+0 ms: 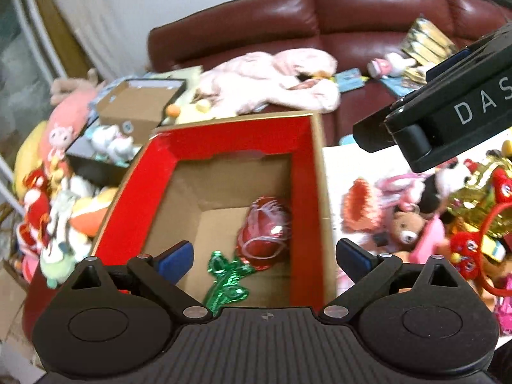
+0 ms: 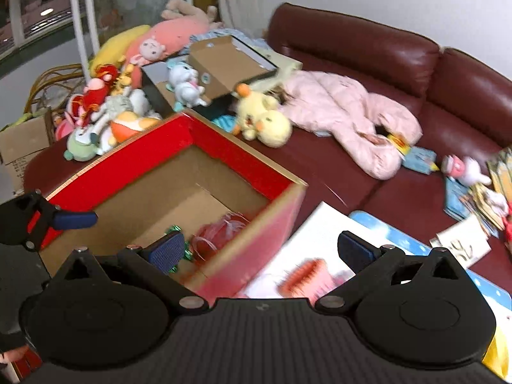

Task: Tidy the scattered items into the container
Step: 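Open both grippers to drop the rose balloon into the red box, then move both grippers back to the pile toward the blue foil balloon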

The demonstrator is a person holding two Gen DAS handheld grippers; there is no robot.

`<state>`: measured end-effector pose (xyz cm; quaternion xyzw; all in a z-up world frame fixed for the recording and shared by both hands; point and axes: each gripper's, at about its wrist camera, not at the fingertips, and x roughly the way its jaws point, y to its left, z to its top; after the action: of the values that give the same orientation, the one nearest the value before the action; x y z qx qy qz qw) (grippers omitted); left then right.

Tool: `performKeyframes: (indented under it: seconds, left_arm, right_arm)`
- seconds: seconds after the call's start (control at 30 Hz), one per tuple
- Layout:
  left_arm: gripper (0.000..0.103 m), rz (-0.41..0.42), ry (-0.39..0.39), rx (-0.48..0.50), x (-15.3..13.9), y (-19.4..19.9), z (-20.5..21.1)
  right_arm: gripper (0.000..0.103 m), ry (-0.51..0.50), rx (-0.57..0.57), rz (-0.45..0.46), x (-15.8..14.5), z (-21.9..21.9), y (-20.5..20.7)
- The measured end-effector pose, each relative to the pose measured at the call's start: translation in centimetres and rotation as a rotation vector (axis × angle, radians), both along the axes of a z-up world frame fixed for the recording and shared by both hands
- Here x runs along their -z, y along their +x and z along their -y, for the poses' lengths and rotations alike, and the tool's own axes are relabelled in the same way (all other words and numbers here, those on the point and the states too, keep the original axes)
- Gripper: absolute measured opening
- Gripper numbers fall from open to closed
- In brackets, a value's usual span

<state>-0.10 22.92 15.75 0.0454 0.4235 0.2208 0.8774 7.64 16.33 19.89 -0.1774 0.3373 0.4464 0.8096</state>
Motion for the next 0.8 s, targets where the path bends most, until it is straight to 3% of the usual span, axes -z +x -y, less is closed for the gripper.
performKeyframes:
  seconds: [0.33,0.47,0.8]
  left_arm:
    - [0.101,-0.045,0.041,0.145,0.9,2.1,6.9]
    - [0.101,-0.048,0.045,0.184,0.8,2.7,9.0]
    - [0.102,-0.094,0.02,0.279,3.7,4.7,13.0]
  right_arm:
    - [0.101,0.001,0.069,-0.102,0.6,8.2,1.8]
    - [0.102,0.001,0.094,-0.063,-0.1,11.4,1.8]
    - [0.102,0.013,0.312,-0.091,0.1,21.2,3.7]
